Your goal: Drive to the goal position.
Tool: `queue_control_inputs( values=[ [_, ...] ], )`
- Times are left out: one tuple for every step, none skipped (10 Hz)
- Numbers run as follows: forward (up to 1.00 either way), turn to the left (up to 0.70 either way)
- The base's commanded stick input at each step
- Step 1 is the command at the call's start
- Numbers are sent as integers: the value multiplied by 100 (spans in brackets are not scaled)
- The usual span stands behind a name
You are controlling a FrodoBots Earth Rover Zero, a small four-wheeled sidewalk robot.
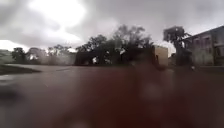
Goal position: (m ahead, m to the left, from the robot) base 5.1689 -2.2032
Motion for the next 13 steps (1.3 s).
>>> queue_control_inputs(
  values=[
    [45, 0],
    [45, 0],
    [45, 0],
    [45, 0],
    [45, 0],
    [45, 0],
    [45, 0],
    [45, 0],
    [45, 0],
    [45, 0],
    [45, 0],
    [45, 0],
    [45, 0]
  ],
)
